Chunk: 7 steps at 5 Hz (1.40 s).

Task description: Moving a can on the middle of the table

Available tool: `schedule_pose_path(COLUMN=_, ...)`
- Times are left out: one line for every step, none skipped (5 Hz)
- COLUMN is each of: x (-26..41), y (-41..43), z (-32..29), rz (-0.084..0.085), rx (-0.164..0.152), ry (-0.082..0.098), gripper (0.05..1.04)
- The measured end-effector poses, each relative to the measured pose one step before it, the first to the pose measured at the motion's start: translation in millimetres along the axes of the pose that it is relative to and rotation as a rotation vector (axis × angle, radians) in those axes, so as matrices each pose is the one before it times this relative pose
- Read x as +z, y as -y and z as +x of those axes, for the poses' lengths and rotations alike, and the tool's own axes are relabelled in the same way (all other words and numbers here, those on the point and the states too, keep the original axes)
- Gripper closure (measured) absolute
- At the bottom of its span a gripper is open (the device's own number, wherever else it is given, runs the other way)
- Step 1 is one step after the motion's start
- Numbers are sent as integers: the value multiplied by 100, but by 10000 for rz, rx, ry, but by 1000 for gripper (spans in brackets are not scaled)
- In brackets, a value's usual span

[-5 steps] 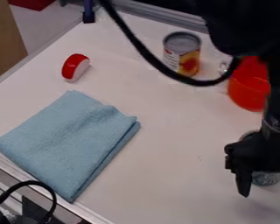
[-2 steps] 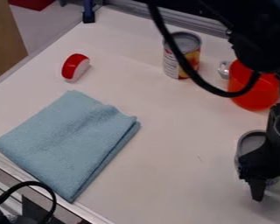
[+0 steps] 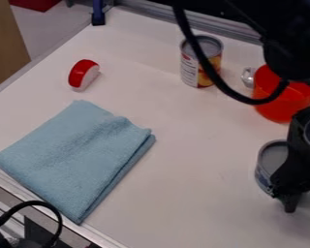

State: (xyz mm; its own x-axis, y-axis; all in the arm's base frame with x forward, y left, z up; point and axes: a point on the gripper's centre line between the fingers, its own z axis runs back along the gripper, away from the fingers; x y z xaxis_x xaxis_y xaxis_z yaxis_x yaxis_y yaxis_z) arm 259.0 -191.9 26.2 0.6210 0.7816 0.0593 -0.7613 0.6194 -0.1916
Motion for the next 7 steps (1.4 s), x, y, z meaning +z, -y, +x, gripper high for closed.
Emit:
schedule_pose_path(x=13, y=-364, z=964, rz=213, rx=593, ry=502, gripper=85)
schedule_pose_path(x=-16, y=-552, z=1460, rz=454, rx=314, ry=-35, gripper=86)
schedule_pose_path(x=-439, y=-820, z=1838, rz=277, rx=-46, ry=-171, gripper=86)
schedule_pose_path(x=660, y=-955, z=1878, rz=-218, rx=-479, ry=-389, gripper=86)
schedule_pose_path(x=-86, y=-912, z=1476, rz=-53, rx=-277, ry=-403, gripper=86)
schedule_pose_path(x=778, y=-731, z=1815, rz=-58, rx=-191, ry=-109, gripper=86)
schedule_pose_path(x=98, y=-869, z=2240, rz=-46, rx=35, ry=417, gripper=85)
